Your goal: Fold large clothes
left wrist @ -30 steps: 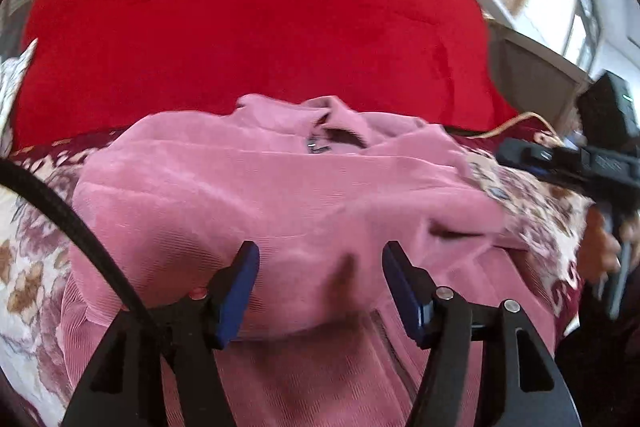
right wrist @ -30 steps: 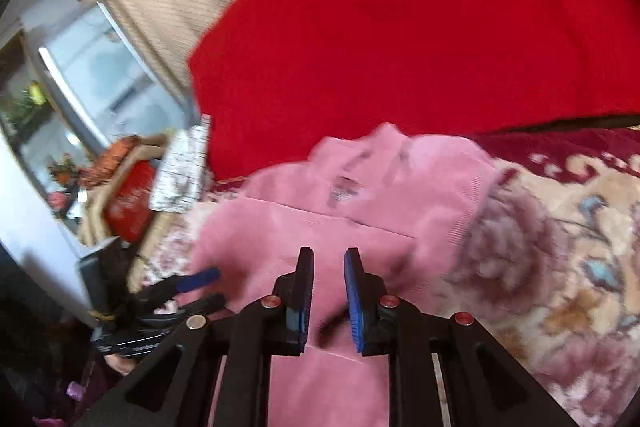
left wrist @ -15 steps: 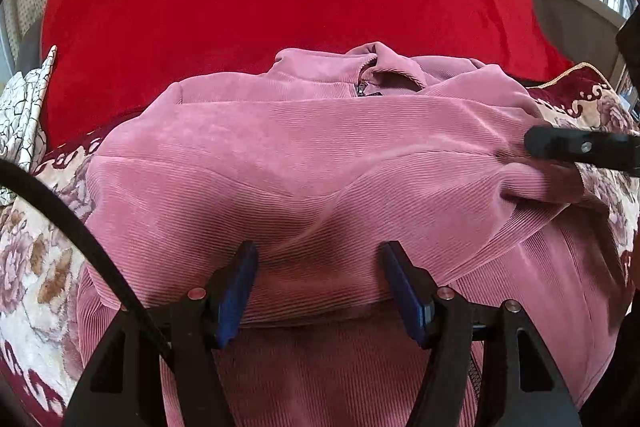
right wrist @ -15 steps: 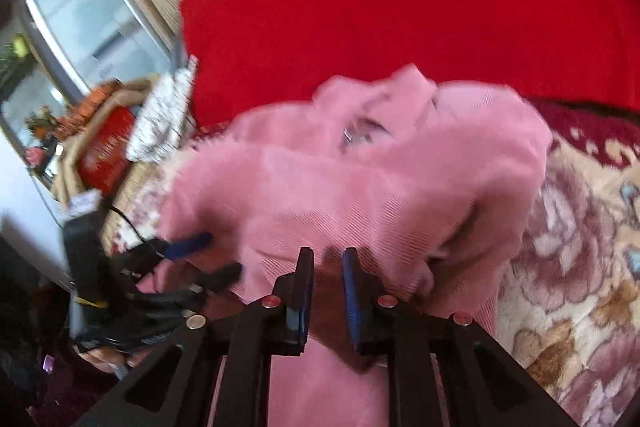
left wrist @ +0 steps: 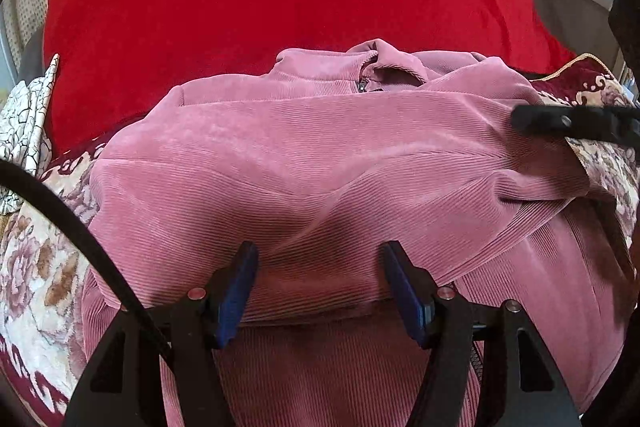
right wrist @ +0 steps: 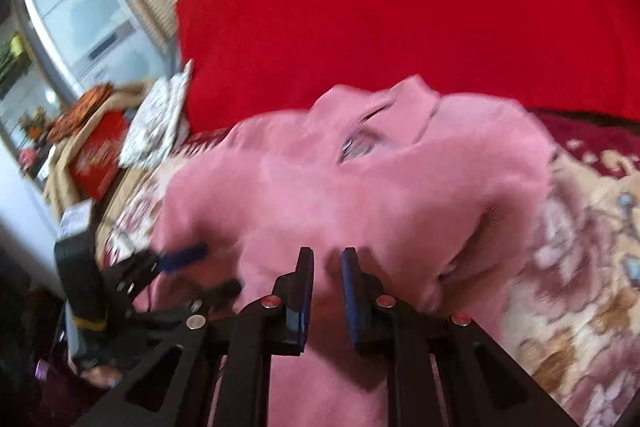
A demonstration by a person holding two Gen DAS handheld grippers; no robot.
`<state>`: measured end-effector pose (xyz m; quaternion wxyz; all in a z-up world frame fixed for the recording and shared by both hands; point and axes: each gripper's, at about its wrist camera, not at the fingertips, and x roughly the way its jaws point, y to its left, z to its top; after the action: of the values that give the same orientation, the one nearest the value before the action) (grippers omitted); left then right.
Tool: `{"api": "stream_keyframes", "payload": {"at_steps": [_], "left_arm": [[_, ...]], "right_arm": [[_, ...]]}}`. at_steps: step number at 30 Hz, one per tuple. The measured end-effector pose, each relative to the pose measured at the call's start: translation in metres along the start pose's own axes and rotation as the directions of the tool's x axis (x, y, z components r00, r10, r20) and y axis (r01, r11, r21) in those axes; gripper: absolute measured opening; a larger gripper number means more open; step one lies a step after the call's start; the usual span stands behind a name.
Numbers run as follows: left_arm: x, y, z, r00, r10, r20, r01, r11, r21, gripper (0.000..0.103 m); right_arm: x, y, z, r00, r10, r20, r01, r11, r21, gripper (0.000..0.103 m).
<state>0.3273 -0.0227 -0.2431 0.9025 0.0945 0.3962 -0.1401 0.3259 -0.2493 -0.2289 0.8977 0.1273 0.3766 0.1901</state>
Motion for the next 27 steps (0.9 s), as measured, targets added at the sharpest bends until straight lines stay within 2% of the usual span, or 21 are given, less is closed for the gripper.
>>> {"api": "stream_keyframes", "payload": {"at_steps": [2, 4, 7, 10, 13, 15, 17, 19, 21, 23, 27], "left_arm": [[0.000, 0.000, 0.000, 1.000, 0.003, 0.000, -0.003, 1.000, 0.002, 0.066], [0.000, -0.001, 0.000, 1.000, 0.008, 0.001, -0.008, 1.000, 0.006, 0.066], [-0.001, -0.001, 0.000, 1.000, 0.015, 0.000, -0.015, 1.000, 0.011, 0.066], [-0.009, 0.002, 0.002, 0.998, 0.051, 0.027, -0.052, 0.998, 0.019, 0.066], [-0.026, 0.018, 0.006, 0.994, 0.066, 0.089, -0.062, 0.997, -0.042, 0.066], [-0.035, 0.031, 0.007, 0.988, 0.093, 0.126, -0.080, 0.992, -0.102, 0.067], [-0.033, 0.040, 0.007, 0.984, 0.135, 0.119, -0.118, 0.983, -0.142, 0.073], [-0.020, 0.044, 0.005, 0.988, 0.143, 0.061, -0.132, 0.978, -0.159, 0.074], [-0.007, 0.041, 0.004, 0.986, 0.165, 0.012, -0.162, 0.978, -0.134, 0.074], [-0.005, 0.033, 0.003, 0.981, 0.195, 0.023, -0.192, 0.978, -0.084, 0.074], [-0.007, 0.028, 0.004, 0.985, 0.167, 0.041, -0.163, 0.983, -0.083, 0.074]], "right_arm": [[0.010, -0.009, 0.003, 0.999, -0.024, -0.021, 0.025, 0.998, 0.050, 0.017], [0.025, -0.016, 0.002, 0.996, -0.030, -0.078, 0.036, 0.996, 0.076, 0.018], [0.022, -0.009, 0.004, 0.997, -0.036, -0.063, 0.039, 0.998, 0.050, 0.017], [0.010, -0.005, 0.002, 1.000, 0.012, -0.026, -0.011, 0.999, 0.053, 0.018], [-0.008, -0.007, -0.005, 0.998, 0.061, 0.009, -0.061, 0.997, 0.036, 0.019], [-0.009, -0.002, -0.009, 0.998, 0.056, -0.002, -0.056, 0.998, 0.014, 0.020], [0.001, -0.002, -0.014, 0.998, 0.037, -0.044, -0.037, 0.999, 0.008, 0.038], [0.016, -0.002, -0.020, 0.997, 0.016, -0.079, -0.016, 1.000, 0.002, 0.046], [0.016, 0.010, -0.021, 0.998, -0.032, -0.061, 0.029, 0.998, -0.058, 0.046], [0.011, 0.020, -0.023, 0.997, -0.069, -0.025, 0.066, 0.992, -0.106, 0.046], [-0.004, 0.037, -0.026, 0.987, -0.149, 0.063, 0.159, 0.967, -0.199, 0.046]]}}
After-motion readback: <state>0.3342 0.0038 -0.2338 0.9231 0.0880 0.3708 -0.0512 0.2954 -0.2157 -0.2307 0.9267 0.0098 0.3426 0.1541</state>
